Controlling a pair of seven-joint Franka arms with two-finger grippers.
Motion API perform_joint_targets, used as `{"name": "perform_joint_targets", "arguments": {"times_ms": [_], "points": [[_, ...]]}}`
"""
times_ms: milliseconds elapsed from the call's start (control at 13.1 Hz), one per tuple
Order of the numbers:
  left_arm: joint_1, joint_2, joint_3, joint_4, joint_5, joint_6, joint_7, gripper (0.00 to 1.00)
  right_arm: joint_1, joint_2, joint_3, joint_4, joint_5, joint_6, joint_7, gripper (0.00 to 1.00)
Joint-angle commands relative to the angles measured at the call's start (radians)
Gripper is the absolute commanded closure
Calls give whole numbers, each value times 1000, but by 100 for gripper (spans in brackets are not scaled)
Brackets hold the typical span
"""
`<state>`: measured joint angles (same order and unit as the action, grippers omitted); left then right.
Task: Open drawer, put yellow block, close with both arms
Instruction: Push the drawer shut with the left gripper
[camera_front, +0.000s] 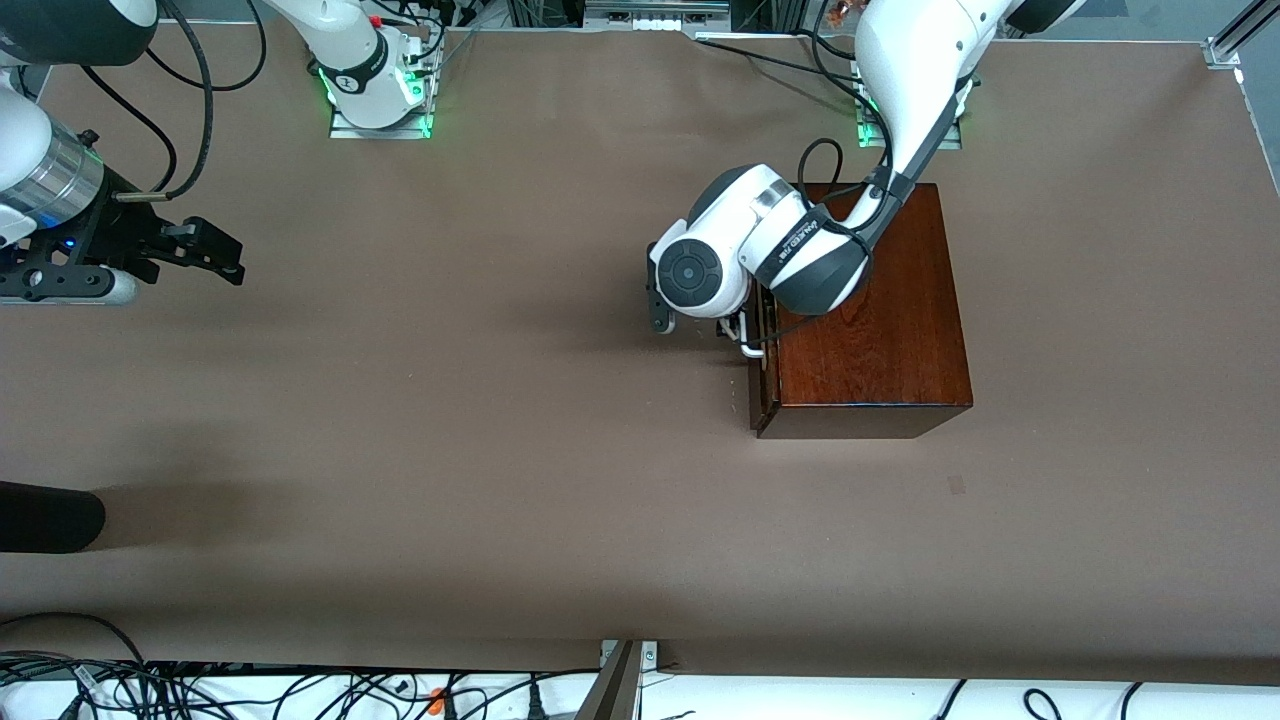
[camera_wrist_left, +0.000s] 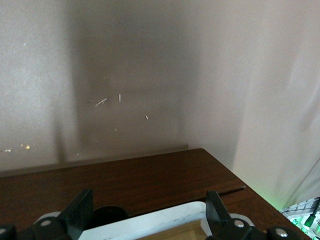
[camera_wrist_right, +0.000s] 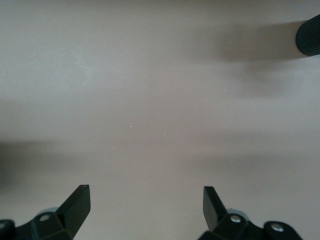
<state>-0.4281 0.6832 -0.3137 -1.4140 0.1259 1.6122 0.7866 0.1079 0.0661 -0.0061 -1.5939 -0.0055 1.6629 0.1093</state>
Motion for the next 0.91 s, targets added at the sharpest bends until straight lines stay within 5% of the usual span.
{"name": "perform_joint_targets", "arguments": {"times_ms": [0,839], "points": [[15,-22,5,-16,55,-11,11,0,6,8,3,22,-2,-5,6,0],[12,-94,-11,29,37,-6,-7,0,7,8,3,25,-2,2,1,0]]}}
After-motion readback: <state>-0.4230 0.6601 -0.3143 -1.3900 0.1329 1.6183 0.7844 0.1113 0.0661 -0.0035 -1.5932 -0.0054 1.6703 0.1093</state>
